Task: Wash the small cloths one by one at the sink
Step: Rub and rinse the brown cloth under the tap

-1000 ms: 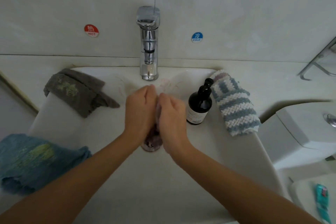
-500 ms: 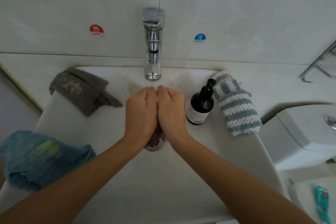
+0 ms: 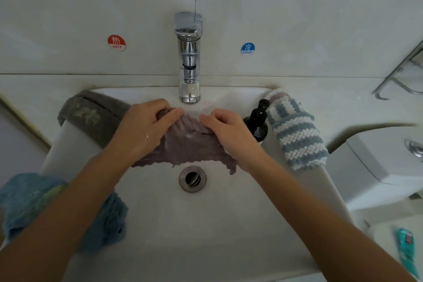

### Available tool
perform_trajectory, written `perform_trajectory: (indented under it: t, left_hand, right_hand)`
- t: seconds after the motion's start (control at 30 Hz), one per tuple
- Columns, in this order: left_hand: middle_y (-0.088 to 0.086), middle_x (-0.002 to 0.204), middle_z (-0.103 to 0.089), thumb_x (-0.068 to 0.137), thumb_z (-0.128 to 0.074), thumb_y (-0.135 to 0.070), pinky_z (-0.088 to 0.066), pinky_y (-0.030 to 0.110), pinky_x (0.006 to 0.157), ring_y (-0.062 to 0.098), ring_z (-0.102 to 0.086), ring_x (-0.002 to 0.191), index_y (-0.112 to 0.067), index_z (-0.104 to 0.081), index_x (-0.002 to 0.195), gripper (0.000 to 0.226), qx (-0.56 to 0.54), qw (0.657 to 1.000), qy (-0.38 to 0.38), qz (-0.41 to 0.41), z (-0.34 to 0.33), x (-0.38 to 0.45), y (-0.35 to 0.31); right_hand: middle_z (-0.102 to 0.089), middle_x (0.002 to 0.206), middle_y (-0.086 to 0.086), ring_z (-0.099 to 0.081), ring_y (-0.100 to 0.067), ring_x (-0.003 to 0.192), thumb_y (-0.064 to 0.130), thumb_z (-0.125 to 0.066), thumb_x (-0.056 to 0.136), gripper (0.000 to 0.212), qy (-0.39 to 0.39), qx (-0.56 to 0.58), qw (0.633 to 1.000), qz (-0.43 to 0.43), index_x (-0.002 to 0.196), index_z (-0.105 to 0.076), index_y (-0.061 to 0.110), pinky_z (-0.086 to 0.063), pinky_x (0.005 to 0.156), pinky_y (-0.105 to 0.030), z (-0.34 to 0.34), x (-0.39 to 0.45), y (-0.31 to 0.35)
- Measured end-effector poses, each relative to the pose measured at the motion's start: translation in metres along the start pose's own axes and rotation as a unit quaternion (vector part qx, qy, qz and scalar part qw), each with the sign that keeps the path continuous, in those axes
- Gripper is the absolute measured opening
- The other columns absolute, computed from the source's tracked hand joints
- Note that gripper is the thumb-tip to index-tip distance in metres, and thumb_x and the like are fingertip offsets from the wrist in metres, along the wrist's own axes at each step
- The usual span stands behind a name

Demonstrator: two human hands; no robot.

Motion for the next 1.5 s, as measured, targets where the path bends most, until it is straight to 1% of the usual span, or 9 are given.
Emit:
perform_trajectory:
  t: [0.13,0.33,0.47,0.53,0.73,1.07,1.2,1.3,1.5]
  left_hand:
    - [0.006,0.078,-0.066,0.087,-0.065,-0.026,-0.054,0.035,0.066,0.019,-0.064,0.073,-0.012,-0.065,0.088,0.014,-0.055,0.989,0.136,0.026,0.001,0.001,0.004]
    - [-0.012,0.090,-0.071,0.078,-0.077,-0.016,-0.053,0.015,0.069,0.002,-0.068,0.084,-0.030,-0.065,0.106,0.034,-0.099,0.951,0.288,0.061,0.001,-0.008,0.017]
    - [-0.008,0.055,-0.064,0.078,-0.077,-0.020,-0.040,0.010,0.051,0.002,-0.057,0.050,-0.030,-0.071,0.061,0.020,-0.076,0.941,0.323,0.069,-0.005,-0.012,0.014]
    - [-0.008,0.053,-0.061,0.082,-0.073,-0.017,-0.038,0.009,0.050,0.001,-0.054,0.048,-0.027,-0.071,0.062,0.022,-0.089,0.941,0.320,0.069,-0.006,-0.013,0.013]
    - [-0.015,0.088,-0.070,0.088,-0.066,-0.018,-0.048,0.012,0.068,-0.005,-0.065,0.080,-0.027,-0.064,0.099,0.015,-0.113,0.941,0.309,0.085,-0.010,-0.014,0.016]
    - [-0.003,0.104,-0.067,0.081,-0.063,-0.043,-0.054,0.023,0.075,0.009,-0.067,0.090,-0.022,-0.055,0.108,0.035,-0.188,0.936,0.259,0.147,-0.012,-0.012,0.008]
    - [0.003,0.106,-0.064,0.101,-0.032,-0.048,-0.042,0.034,0.089,0.015,-0.057,0.090,-0.021,-0.055,0.086,0.039,-0.192,0.936,0.118,0.273,-0.024,-0.003,0.015]
    - [0.007,0.075,-0.059,0.100,-0.040,-0.041,-0.046,0.037,0.070,0.009,-0.052,0.067,-0.010,-0.055,0.080,0.040,-0.147,0.980,-0.005,0.136,-0.020,-0.011,0.000]
    - [-0.004,0.053,-0.048,0.097,-0.045,-0.030,-0.040,0.030,0.047,0.014,-0.049,0.050,-0.014,-0.048,0.066,0.035,-0.134,0.983,-0.120,0.030,-0.043,-0.033,-0.038]
  right_hand:
    - [-0.049,0.060,0.008,-0.047,-0.006,0.055,0.022,-0.065,0.091,0.027,0.014,-0.013,1.000,0.007,0.067,-0.051,0.020,-0.040,0.060,-0.027,0.010,0.002,0.001]
    - [-0.064,0.080,0.008,-0.063,-0.005,0.065,0.023,-0.070,0.089,0.012,0.100,-0.092,0.990,0.020,0.099,-0.066,0.018,-0.051,0.061,-0.019,0.012,-0.004,0.005]
    - [-0.067,0.066,-0.024,-0.064,-0.029,0.054,0.035,-0.071,0.087,0.027,0.168,-0.175,0.970,0.005,0.084,-0.070,0.008,-0.055,0.058,-0.037,0.008,-0.008,0.000]
    - [-0.058,0.060,-0.028,-0.057,-0.029,0.050,0.036,-0.071,0.086,0.043,0.182,-0.179,0.967,-0.003,0.079,-0.058,-0.004,-0.048,0.054,-0.038,0.007,-0.008,-0.002]
    - [-0.042,0.055,0.007,-0.039,-0.008,0.048,0.043,-0.060,0.094,0.041,0.197,-0.223,0.955,-0.016,0.068,-0.042,0.017,-0.033,0.050,-0.022,0.008,-0.007,-0.005]
    - [-0.056,0.071,-0.016,-0.051,-0.019,0.060,0.017,-0.064,0.094,0.026,0.088,-0.081,0.992,0.036,0.083,-0.041,0.022,-0.042,0.053,-0.031,0.014,0.001,-0.006]
    - [-0.038,0.059,0.008,-0.036,-0.009,0.056,0.012,-0.063,0.089,0.031,0.024,-0.010,0.997,0.072,0.072,-0.040,0.022,-0.032,0.056,-0.030,0.010,0.002,-0.004]
    - [-0.037,0.054,0.011,-0.037,-0.007,0.052,0.033,-0.063,0.094,0.039,-0.014,0.028,0.996,0.084,0.063,-0.042,0.020,-0.035,0.054,-0.026,-0.001,-0.004,0.001]
    - [-0.030,0.045,0.008,-0.030,-0.009,0.044,0.022,-0.058,0.097,0.055,-0.197,0.191,0.960,0.059,0.048,-0.034,0.025,-0.029,0.047,-0.026,-0.007,-0.011,0.004]
Point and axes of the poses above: each hand's wrist, its own x-axis towards the middle knuckle, its own z-axis out of the back of the hand, y = z × x, the point moved 5 cm from there along x, towards the middle knuckle
